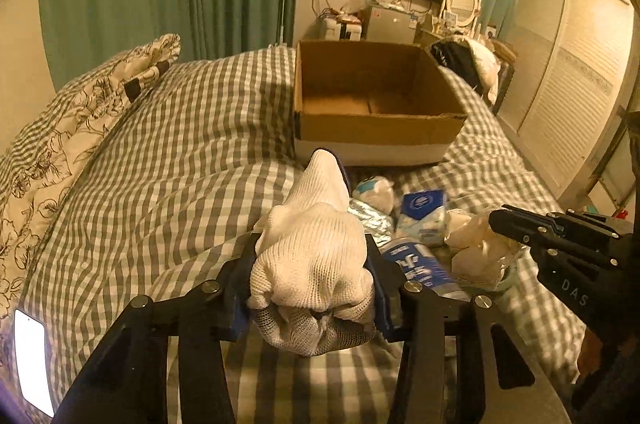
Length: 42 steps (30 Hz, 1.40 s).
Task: Organize objects
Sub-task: 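Grasp the white rolled sock with the left gripper while the right gripper grasps the white lace cloth, then carry the sock into the cardboard box and open the left gripper while the right drops the lace cloth in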
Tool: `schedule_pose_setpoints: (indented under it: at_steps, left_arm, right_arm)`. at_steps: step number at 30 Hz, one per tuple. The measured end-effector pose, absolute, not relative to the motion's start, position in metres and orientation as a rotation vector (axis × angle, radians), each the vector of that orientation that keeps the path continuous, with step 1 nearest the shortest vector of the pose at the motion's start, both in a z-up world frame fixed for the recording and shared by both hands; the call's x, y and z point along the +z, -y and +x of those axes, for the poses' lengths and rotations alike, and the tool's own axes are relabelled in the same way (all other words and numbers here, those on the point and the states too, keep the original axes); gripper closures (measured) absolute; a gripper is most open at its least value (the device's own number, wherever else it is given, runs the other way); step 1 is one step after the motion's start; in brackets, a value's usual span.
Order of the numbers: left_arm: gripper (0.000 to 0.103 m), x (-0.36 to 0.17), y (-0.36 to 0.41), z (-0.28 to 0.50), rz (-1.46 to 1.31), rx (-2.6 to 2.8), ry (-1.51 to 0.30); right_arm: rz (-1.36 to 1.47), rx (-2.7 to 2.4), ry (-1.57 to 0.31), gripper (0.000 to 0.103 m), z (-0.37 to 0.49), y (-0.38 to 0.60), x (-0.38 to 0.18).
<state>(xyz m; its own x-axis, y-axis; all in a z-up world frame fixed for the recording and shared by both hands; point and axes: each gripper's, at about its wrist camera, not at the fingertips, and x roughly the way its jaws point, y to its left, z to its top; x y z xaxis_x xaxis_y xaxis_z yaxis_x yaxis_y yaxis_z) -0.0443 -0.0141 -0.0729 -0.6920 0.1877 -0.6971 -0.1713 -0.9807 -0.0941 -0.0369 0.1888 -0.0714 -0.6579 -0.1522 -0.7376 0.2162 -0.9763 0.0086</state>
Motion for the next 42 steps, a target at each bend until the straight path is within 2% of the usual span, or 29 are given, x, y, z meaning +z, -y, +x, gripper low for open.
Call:
schedule_pose_setpoints:
  at_steps: [11,17,22,28,34,38,39,41,42]
  left_arm:
    - [0.056,0.012,-0.001,-0.053,-0.886,2.775,0.003]
    - [0.056,0.043,-0.016,-0.097,-0.817,2.786,-0.024]
    - [0.056,0.046,-0.031,-0.155,-0.828,2.765,-0.002]
    - [0.056,0.019,-0.049,-0.225,-0.875,2.741,-0.011]
    - [0.055,-0.029,-0.061,-0.265,-0.980,2.687,-0.022]
    - [0.050,-0.055,-0.063,-0.274,-1.035,2.646,0.003]
    - [0.049,-0.058,-0.062,-0.276,-1.056,2.636,0.015]
    - [0.043,-0.059,-0.061,-0.277,-1.088,2.623,0.031]
    - [0.041,-0.056,-0.059,-0.275,-1.092,2.624,0.038]
  right_arm:
    - [0.900,-2.788,-0.175,0.099,-0.017,-0.207,0.024]
    - [0.770,-2.815,-0.152,0.099,-0.053,-0.217,0.074]
    - [0.730,-2.824,-0.133,0.099,-0.105,-0.218,0.091]
    - [0.784,-2.815,-0.104,0.099,-0.187,-0.214,0.075]
    - [0.905,-2.801,-0.078,0.099,-0.254,-0.216,0.025]
    - [0.936,-2.778,-0.026,0.099,-0.268,-0.221,-0.002]
    - [0.940,-2.775,-0.016,0.097,-0.268,-0.223,-0.006]
    - [0.944,-2.780,-0.001,0.085,-0.266,-0.226,-0.009]
    - [0.943,-2.786,0.001,0.069,-0.263,-0.228,-0.008]
